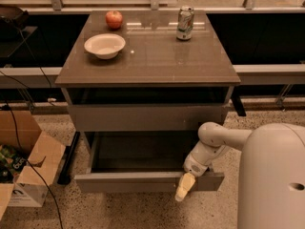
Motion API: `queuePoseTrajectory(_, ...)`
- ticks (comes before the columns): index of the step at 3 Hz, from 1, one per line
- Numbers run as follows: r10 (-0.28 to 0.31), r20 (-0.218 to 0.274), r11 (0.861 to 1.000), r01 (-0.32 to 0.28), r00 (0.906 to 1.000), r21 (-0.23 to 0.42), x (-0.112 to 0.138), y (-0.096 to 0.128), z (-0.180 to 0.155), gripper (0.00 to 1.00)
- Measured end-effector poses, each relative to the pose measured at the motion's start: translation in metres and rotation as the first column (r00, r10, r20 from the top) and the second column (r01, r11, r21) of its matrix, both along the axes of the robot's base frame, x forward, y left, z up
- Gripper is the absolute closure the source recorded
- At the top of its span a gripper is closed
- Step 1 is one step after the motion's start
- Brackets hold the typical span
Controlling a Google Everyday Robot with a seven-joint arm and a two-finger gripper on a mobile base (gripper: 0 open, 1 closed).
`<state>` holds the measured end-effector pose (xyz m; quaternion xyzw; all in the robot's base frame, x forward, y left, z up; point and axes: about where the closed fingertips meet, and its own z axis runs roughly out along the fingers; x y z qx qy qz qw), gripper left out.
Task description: Open middle drawer
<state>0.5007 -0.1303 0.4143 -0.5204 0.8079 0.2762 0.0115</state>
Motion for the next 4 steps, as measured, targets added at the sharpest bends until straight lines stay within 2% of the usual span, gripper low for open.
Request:
queuePoseTrajectory(1, 0.026, -0.033, 1.000, -0.026, 0.9991, 0.003, -0.030, 0.000, 0.001, 0.00)
queuePoseTrajectory(2, 0.027, -0.038, 1.000, -0.027, 0.9989, 0.003, -0.033, 0.000, 0.000, 0.27)
queuePoseTrajectory(3, 0.036, -0.069, 0.999, -0.036, 0.9970, 0.006, -0.054, 0.002, -0.001, 0.50)
queuePoseTrajectory(4, 0.016, -0.091, 1.000, -0.017, 0.9958, -0.003, -0.076, 0.002, 0.003, 0.47)
